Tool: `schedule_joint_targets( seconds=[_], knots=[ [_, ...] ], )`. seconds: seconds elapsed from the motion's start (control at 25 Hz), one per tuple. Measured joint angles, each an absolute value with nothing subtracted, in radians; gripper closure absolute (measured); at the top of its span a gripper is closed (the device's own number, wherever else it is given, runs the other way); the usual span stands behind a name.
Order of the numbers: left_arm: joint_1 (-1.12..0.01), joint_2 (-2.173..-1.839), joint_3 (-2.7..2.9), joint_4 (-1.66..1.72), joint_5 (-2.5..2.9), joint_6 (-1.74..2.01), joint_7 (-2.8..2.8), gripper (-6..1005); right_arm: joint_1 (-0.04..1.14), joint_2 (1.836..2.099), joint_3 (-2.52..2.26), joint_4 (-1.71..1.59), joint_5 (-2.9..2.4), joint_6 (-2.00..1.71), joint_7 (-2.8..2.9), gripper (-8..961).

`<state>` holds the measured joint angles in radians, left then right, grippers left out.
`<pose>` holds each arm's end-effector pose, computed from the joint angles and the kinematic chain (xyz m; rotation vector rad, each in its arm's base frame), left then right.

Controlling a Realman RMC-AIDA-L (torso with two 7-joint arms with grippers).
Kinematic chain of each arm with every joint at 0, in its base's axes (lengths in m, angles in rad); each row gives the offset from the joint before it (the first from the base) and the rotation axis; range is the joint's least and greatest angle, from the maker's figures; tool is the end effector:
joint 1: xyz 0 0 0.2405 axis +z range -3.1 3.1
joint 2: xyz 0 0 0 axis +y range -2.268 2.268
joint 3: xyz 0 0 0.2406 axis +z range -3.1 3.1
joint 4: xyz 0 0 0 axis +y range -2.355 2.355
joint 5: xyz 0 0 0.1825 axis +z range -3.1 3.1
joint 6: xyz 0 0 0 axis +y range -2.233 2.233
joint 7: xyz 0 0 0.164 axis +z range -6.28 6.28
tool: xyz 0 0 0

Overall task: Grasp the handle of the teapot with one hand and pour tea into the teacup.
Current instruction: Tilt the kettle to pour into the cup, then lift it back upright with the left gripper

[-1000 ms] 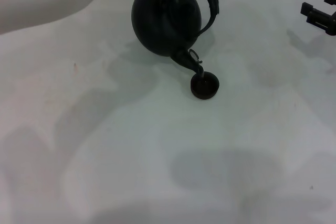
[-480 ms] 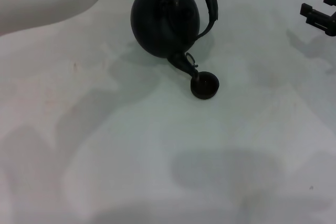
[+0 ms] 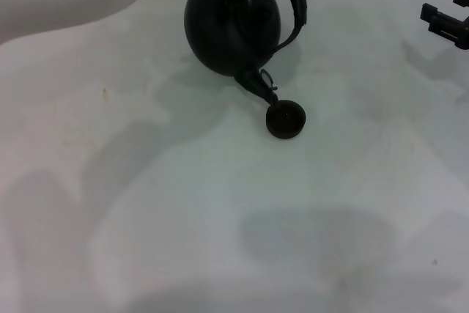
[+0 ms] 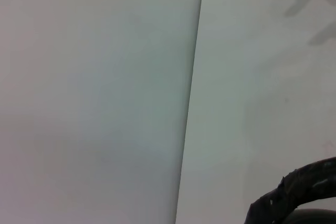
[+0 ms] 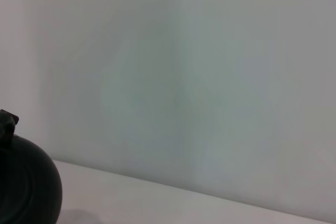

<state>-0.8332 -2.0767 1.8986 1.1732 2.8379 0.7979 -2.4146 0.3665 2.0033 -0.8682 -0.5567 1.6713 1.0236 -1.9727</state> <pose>-0.0818 0.3977 -0.0759 -2.3911 0.3719 0.4335 0.3133 0.3422 0.0409 -2.0824 0.7343 0.5542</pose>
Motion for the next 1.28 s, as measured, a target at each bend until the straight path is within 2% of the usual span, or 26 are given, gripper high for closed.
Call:
schedule_joint_targets(
  seconds=[1.28],
  knots=[
    [-0.891, -2.075, 1.918, 1.134, 2.838, 0.808, -2.389, 896, 0.373, 2.003, -0.868, -0.557, 1.677, 0.999, -1.98, 201]
  ],
)
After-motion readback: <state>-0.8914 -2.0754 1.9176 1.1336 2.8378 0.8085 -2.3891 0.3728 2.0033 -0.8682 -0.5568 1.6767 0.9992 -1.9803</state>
